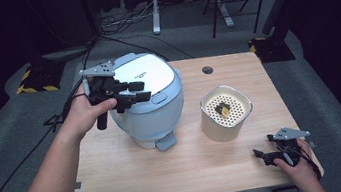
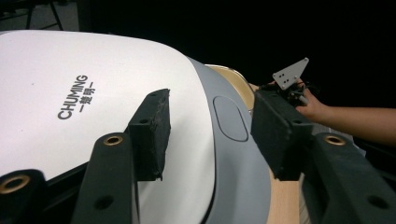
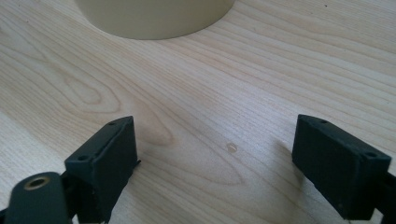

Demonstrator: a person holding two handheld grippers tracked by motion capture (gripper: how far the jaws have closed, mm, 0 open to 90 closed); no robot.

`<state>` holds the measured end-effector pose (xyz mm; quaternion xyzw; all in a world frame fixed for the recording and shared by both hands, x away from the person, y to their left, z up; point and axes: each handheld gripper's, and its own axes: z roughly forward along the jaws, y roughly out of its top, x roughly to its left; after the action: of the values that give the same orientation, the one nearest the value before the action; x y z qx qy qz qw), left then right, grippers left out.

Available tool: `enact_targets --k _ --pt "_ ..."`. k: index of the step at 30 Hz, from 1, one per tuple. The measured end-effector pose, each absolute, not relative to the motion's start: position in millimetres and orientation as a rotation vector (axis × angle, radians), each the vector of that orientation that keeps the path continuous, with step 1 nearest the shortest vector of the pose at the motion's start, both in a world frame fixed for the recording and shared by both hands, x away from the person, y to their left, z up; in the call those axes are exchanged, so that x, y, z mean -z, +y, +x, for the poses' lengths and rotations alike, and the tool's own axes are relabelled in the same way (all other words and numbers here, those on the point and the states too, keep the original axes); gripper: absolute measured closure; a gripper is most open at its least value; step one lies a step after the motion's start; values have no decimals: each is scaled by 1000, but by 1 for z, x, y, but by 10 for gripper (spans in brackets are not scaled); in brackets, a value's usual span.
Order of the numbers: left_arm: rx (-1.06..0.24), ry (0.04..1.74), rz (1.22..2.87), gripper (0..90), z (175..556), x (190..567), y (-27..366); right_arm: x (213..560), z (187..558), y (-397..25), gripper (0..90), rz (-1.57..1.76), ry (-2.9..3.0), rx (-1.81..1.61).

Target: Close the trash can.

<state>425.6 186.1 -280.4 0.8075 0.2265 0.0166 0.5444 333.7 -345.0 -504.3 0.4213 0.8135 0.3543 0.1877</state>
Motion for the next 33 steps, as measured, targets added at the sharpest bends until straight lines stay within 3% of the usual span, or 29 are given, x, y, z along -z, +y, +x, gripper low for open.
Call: enact_targets --k 6,12,21,23,25,27,33 --pt "-161 534 1944 570 425 281 179 504 334 -345 141 1187 2289 -997" --pt "-347 497 2025 570 416 278 167 504 334 -345 141 1186 2290 -998" --pt "-386 527 2022 574 415 281 163 504 335 -343 135 1188 2288 -994" --pt "-372 530 2011 545 416 281 164 504 335 -343 134 1189 2287 -992" --pt "-320 554 1992 394 417 281 163 504 335 -343 133 1191 2287 -994" --pt "-321 559 1997 321 416 280 163 504 335 -343 133 1191 2287 -993" --pt "-278 479 1975 307 390 271 171 504 336 -342 133 1190 2288 -994"
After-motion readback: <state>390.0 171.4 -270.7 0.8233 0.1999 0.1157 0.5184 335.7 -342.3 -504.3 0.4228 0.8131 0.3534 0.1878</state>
